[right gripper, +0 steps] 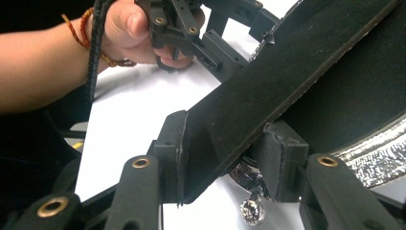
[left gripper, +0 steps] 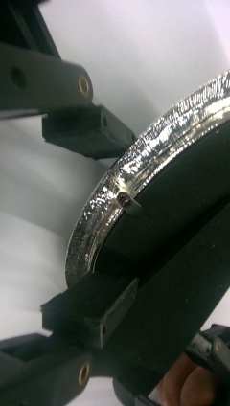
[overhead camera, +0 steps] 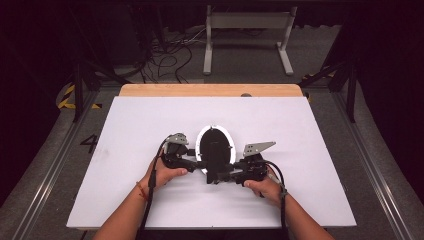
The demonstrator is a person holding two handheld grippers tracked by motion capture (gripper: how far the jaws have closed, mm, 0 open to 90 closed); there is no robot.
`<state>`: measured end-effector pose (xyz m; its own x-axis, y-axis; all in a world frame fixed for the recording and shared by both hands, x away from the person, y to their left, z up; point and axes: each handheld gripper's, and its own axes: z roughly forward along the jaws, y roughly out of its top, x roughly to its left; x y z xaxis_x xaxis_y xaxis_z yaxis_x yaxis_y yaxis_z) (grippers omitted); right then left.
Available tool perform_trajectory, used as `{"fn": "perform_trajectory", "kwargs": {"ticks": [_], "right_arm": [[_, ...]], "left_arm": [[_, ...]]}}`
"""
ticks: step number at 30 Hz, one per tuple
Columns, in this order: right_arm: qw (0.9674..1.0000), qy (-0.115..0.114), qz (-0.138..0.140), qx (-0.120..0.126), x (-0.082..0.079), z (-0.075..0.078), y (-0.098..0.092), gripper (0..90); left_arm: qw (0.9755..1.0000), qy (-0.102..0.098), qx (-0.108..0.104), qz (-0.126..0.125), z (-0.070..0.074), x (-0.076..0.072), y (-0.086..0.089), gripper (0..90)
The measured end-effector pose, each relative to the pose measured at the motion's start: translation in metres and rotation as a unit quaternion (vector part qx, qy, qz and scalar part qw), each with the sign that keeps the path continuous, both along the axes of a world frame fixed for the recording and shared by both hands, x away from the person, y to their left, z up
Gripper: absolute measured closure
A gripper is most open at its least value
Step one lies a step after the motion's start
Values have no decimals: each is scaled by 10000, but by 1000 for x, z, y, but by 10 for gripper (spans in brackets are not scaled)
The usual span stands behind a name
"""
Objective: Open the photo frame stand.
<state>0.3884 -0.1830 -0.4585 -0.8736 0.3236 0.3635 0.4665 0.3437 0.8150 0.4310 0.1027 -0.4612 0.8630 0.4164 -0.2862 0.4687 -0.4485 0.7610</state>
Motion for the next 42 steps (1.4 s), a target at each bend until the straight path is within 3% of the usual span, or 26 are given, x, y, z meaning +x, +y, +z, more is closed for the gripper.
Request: {"fn": "perform_trajectory", "kwargs": {"ticks": [5, 9, 16, 18, 19, 23, 27, 33, 39, 42], "right_arm": [[9994, -116, 77, -320, -3, 3, -1, 558], [9985, -257, 99, -482, -6, 4, -1, 549], [9962, -461, 116, -735, -9, 10, 1, 547], [9958, -504, 106, -762, -9, 10, 1, 547], [9940, -660, 71, -873, -8, 11, 3, 548], [9925, -812, 43, -916, -7, 11, 6, 548], [9888, -1069, -2, -1046, -6, 11, 9, 549], [9853, -1242, 14, -1171, -9, 10, 9, 557], [9859, -1147, 36, -1215, -12, 10, 6, 562], [9847, -1192, 36, -1268, -15, 10, 5, 563]], "left_arm": [[9998, -173, -102, -53, 6, -5, 2, 459], [9994, -338, 48, -51, 10, -8, 2, 471], [9982, -576, 117, 69, 16, -14, 0, 488], [9976, -679, 114, 112, 18, -15, 0, 508], [9963, -824, 140, 183, 20, -16, 0, 515], [9950, -950, 171, 244, 21, -15, 0, 516], [9921, -1194, 219, 333, 25, -18, 1, 532], [9903, -1335, 302, 233, 29, -24, 1, 549], [9895, -1354, 494, 133, 30, -31, 0, 551], [9893, -1383, 458, 89, 31, -34, 0, 555]]}}
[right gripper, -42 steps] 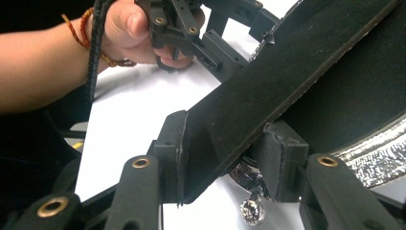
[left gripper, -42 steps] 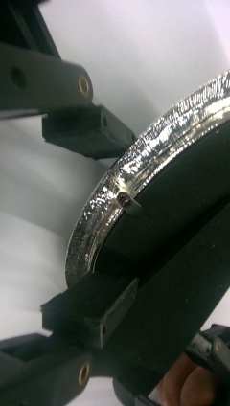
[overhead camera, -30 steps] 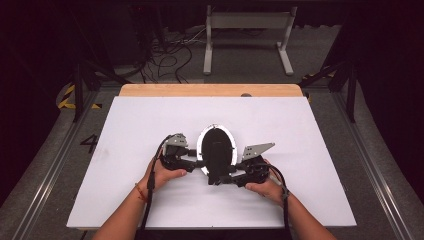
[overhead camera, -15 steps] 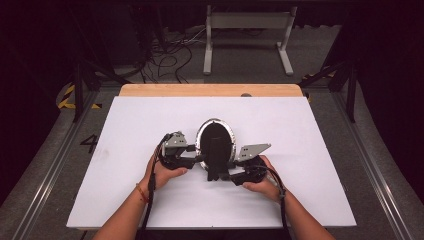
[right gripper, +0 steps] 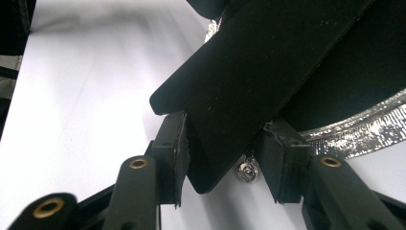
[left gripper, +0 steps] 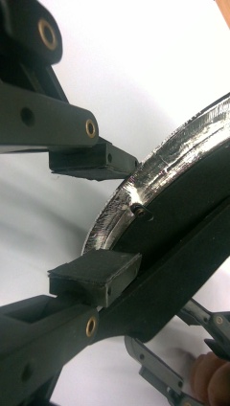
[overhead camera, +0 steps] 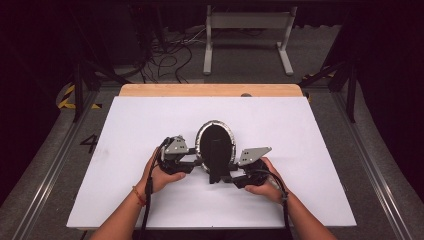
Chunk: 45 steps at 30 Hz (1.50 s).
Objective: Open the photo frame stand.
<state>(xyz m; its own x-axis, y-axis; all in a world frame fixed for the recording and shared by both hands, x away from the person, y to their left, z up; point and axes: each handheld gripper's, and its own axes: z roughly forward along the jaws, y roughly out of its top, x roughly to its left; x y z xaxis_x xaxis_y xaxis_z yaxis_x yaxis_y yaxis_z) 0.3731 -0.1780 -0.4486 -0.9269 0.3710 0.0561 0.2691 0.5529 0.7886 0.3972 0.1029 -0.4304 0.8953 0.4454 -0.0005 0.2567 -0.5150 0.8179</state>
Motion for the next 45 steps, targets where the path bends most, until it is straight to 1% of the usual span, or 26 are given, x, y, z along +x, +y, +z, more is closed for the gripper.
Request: {"fn": "perform_trajectory", "kwargs": {"ticks": [3, 4, 6, 8, 10, 11, 13, 15, 16, 17, 20, 22, 23, 26, 29, 30, 34, 37, 39, 41, 42, 44, 45], "right_arm": [[9998, -103, 62, -125, -3, 0, 0, 600], [9998, -121, 93, -143, -4, 0, 0, 607], [9997, -167, 90, -171, -7, 0, -1, 612], [9996, -201, 92, -174, -7, -1, -1, 615], [9996, -216, 106, -119, -8, -2, -1, 618], [9996, -227, 105, -100, -8, -2, -2, 619], [9995, -271, 101, -92, -9, -3, -2, 619], [9993, -333, 120, -104, -11, -3, -1, 620], [9991, -377, 137, -113, -12, -3, -1, 621], [9990, -403, 163, -77, -13, -3, -1, 621], [9990, -400, 157, -98, -13, -3, -1, 622], [9990, -412, 129, -143, -12, -4, -1, 620], [9991, -398, 128, -114, -11, -4, -2, 621], [9986, -498, 97, -174, -11, -4, -1, 624], [9982, -577, 87, -127, -11, -2, 1, 628], [9982, -588, 86, -124, -11, -1, 1, 630], [9982, -561, 126, -147, -11, -2, 2, 641], [9986, -455, 211, -144, -12, -2, 1, 651], [9987, -434, 235, -154, -14, -1, 1, 652], [9987, -405, 252, -203, -16, 0, 1, 651], [9988, -376, 270, -187, -17, 1, 1, 651], [9987, -355, 282, -226, -19, 2, 0, 651], [9988, -332, 275, -225, -20, 3, 0, 651]], "left_arm": [[10000, -45, -80, -36, 2, -1, -2, 560], [9999, -25, -116, -60, 2, -1, -3, 560], [9999, -23, -108, -76, 2, -1, -5, 554], [9999, 3, -116, -94, 1, -1, -6, 545], [9999, 61, -106, -110, 0, -1, -7, 526], [9998, 36, -113, -131, -1, 0, -7, 515], [9998, 70, -99, -149, -2, 0, -9, 503], [9998, 101, -78, -167, -3, 0, -11, 508], [9998, 111, -20, -161, -4, 0, -12, 504], [9998, 105, -30, -175, -4, 0, -12, 505], [9998, 78, -71, -169, -4, -1, -12, 526], [9998, -24, -21, -182, -3, -3, -13, 532], [9998, -86, -24, -185, -2, -3, -14, 538], [9993, -357, 30, -134, 1, -5, -14, 564], [9980, -633, 62, -19, 4, -7, -12, 607], [9978, -670, 21, -6, 5, -7, -11, 628], [9958, -910, 125, 36, 4, -12, -12, 648], [9953, -961, 118, 9, 3, -15, -12, 661], [9947, -1015, 138, -16, 3, -16, -12, 667], [9948, -1011, 153, -28, 3, -18, -12, 676], [9948, -1007, 159, -42, 4, -19, -11, 680], [9948, -1008, 135, -64, 3, -19, -11, 689], [9953, -955, 111, -79, 3, -20, -10, 694]]}}
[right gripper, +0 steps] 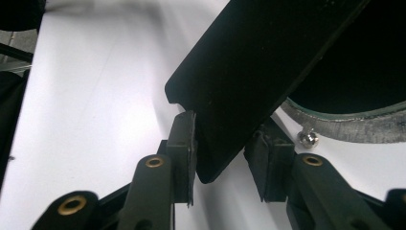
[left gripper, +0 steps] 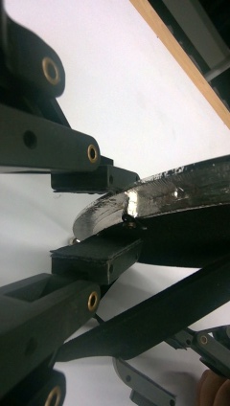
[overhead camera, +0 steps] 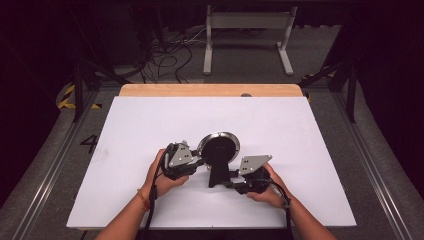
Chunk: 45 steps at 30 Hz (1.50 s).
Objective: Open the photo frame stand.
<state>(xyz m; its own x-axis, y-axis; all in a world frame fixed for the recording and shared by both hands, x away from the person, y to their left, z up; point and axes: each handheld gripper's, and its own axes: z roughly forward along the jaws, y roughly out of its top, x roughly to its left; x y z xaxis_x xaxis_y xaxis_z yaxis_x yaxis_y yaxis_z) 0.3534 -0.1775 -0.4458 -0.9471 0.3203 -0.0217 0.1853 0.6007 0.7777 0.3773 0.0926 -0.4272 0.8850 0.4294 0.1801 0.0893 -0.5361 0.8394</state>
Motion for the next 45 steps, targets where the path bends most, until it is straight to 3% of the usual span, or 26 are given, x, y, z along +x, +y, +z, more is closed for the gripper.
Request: {"fn": "perform_trajectory", "kwargs": {"ticks": [8, 23, 26, 32, 37, 38, 45], "right_arm": [[9998, 42, 14, -168, -10, 3, -1, 649], [9996, 95, 17, -270, -26, -1, -1, 673], [9996, 92, 13, -266, -28, -3, -1, 686], [9997, 120, -36, -230, -30, -3, -3, 695], [9998, 101, -98, -156, -31, -5, -7, 754], [9998, 190, -61, -83, -31, -5, -8, 760], [9998, 167, -39, -104, -32, -5, -8, 760]], "left_arm": [[9998, -60, 165, -120, 1, -7, 0, 734], [9988, -137, 428, -189, -3, -19, -3, 758], [9980, -182, 569, -205, -6, -21, -6, 757], [9981, -154, 580, -139, -7, -22, -6, 759], [9977, -267, 617, -73, -9, -22, -8, 754], [9975, -312, 634, -70, -9, -22, -9, 751], [9965, -416, 718, 4, -10, -23, -10, 745]]}}
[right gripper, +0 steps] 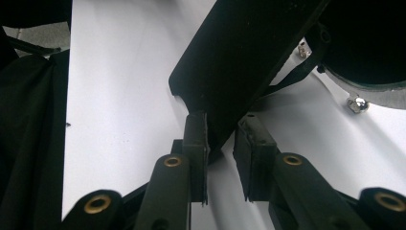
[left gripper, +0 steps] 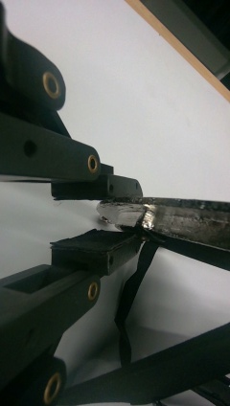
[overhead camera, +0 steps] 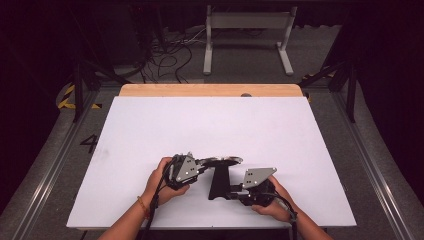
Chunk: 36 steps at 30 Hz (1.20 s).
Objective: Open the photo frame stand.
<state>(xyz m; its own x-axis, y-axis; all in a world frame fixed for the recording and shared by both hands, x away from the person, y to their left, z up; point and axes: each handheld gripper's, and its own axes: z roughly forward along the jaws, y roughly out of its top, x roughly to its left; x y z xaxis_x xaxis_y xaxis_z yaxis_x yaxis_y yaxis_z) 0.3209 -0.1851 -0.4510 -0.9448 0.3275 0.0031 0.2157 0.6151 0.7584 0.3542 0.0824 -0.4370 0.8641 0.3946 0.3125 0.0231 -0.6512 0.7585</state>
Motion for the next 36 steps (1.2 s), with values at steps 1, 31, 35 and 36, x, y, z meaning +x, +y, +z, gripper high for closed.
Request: {"fn": "perform_trajectory", "kwargs": {"ticks": [1, 31, 35, 36], "right_arm": [[10000, -6, 6, -1, 0, 0, 0, 760], [9968, -569, -535, -179, -2, 8, -24, 678], [9952, -685, -689, -151, 0, 13, -29, 661], [9947, -703, -737, -117, 0, 15, -31, 659]], "left_arm": [[10000, 5, 2, 9, 0, 0, 0, 745], [9990, 220, -386, -52, -2, 2, 14, 659], [9989, 279, -376, -61, 0, 0, 20, 632], [9988, 297, -381, -80, 0, 0, 21, 623]]}}
